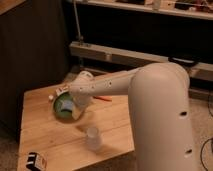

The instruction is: Place the ceramic cup over the eraser

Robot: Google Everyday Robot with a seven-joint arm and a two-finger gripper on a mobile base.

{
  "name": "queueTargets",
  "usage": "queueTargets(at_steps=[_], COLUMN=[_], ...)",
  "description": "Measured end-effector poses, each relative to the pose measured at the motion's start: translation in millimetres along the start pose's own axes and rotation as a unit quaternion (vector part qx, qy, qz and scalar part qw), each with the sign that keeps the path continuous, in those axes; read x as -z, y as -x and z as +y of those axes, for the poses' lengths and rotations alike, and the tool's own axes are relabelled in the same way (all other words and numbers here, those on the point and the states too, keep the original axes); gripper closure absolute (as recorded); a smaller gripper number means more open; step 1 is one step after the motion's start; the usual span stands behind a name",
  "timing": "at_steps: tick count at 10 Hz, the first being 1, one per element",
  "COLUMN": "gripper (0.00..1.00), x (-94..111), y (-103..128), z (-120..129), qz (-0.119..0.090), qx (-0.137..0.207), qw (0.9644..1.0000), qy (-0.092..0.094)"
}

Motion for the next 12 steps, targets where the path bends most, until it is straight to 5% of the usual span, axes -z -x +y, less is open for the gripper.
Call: queueTargets(at_steps=[3,6,9,12], gripper=[0.2,0.2,0.2,0.2], x=[70.3,95.4,74.9,33.2], y=[-27.7,-51.5,-79.2,-129.9], z=[-11.4,12.0,49.0,73.6], qz=[0.014,0.027,0.036,0.03], qx=[-0.017,-0.016,-0.027,-0.059], qw=[0.9998,0.9993,0.998,0.9971], qy=[0.0,0.021,0.043,0.039])
